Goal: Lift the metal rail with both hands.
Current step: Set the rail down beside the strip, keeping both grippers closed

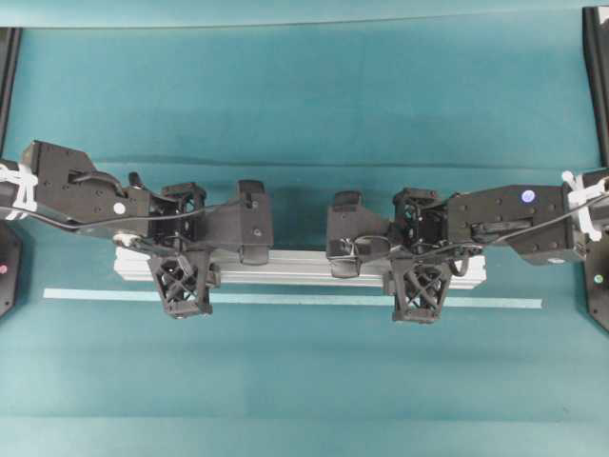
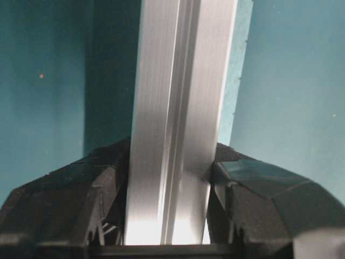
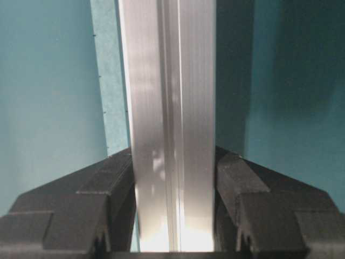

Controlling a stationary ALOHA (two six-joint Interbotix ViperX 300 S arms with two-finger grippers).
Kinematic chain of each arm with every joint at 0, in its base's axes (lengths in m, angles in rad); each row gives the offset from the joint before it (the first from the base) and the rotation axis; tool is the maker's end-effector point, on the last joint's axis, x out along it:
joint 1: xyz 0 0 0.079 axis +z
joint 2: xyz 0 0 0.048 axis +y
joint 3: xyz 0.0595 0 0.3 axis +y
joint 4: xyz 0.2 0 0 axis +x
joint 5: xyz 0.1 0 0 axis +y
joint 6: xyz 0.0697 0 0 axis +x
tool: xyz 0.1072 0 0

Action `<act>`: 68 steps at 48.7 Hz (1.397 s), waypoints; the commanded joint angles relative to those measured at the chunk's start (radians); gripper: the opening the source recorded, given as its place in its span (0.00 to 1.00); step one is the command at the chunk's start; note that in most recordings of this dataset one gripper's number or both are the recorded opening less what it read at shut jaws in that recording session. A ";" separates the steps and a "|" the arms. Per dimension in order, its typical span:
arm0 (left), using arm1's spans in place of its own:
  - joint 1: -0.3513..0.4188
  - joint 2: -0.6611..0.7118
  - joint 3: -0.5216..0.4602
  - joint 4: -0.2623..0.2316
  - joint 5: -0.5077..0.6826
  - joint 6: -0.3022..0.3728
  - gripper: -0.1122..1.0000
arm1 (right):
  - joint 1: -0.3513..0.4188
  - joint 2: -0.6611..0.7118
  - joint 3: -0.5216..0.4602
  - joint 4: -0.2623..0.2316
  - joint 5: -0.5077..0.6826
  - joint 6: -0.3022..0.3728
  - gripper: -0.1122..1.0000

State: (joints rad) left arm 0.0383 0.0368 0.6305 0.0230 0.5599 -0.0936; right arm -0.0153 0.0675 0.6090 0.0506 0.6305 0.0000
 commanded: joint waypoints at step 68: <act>-0.025 0.021 0.058 0.003 -0.152 0.032 0.42 | 0.025 0.026 0.038 0.012 -0.067 0.020 0.44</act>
State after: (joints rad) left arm 0.0107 0.0583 0.6903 0.0230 0.4234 -0.0629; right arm -0.0031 0.0813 0.6381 0.0583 0.5890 0.0107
